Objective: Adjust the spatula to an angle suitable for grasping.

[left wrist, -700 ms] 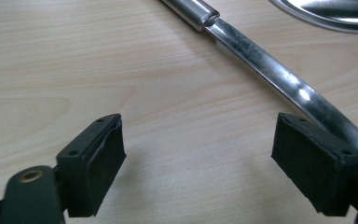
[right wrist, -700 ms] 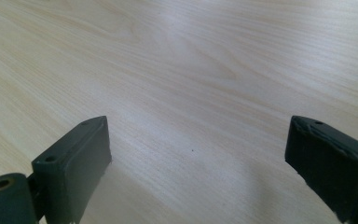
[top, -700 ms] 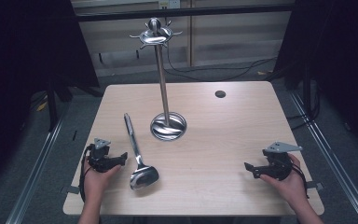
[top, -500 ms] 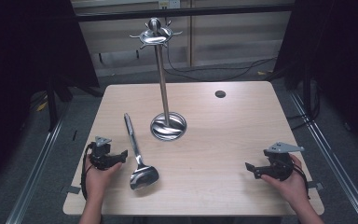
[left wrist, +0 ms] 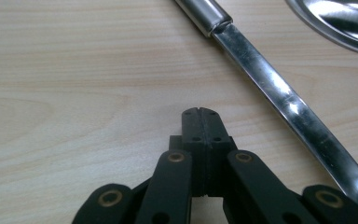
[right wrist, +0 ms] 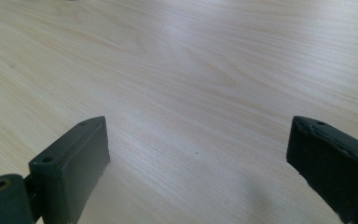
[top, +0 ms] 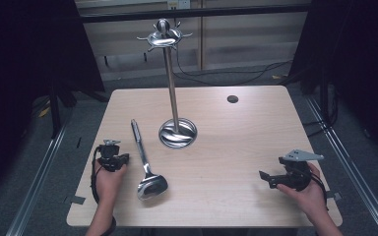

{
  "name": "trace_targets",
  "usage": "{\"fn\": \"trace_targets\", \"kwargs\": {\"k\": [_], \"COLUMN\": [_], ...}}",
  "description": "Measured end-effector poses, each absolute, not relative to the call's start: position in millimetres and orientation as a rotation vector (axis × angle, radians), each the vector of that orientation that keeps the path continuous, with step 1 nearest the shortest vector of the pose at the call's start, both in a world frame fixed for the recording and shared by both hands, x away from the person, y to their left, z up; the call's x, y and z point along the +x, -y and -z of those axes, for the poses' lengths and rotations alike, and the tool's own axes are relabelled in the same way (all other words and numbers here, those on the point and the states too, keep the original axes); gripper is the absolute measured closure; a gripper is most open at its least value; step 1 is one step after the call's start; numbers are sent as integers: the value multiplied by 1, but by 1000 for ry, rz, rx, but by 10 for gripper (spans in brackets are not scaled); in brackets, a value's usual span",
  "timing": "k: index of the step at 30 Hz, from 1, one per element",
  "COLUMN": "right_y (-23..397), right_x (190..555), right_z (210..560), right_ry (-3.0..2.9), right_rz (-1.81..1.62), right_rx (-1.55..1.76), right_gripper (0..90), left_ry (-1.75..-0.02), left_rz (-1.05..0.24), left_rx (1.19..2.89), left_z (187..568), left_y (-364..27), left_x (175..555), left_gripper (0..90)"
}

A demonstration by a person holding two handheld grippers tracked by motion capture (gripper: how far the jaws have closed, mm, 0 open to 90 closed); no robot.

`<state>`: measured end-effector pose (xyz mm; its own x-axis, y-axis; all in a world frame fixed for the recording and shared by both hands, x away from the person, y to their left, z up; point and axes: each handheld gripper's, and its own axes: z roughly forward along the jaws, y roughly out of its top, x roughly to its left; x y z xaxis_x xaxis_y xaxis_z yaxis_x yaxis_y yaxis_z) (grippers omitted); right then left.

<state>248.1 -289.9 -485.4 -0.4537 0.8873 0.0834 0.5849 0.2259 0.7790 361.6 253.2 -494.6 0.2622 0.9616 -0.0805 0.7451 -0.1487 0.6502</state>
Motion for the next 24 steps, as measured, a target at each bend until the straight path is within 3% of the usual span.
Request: {"fn": "trace_targets", "kwargs": {"k": [24], "right_y": [291], "right_x": [249], "right_z": [485], "right_ry": [-2124], "right_rz": [-1111], "right_rx": [1367], "right_gripper": [50], "left_ry": [-1529], "left_rz": [-460], "left_rx": [2010], "left_z": [485], "left_y": [-218], "left_x": [388], "left_gripper": [900]}}
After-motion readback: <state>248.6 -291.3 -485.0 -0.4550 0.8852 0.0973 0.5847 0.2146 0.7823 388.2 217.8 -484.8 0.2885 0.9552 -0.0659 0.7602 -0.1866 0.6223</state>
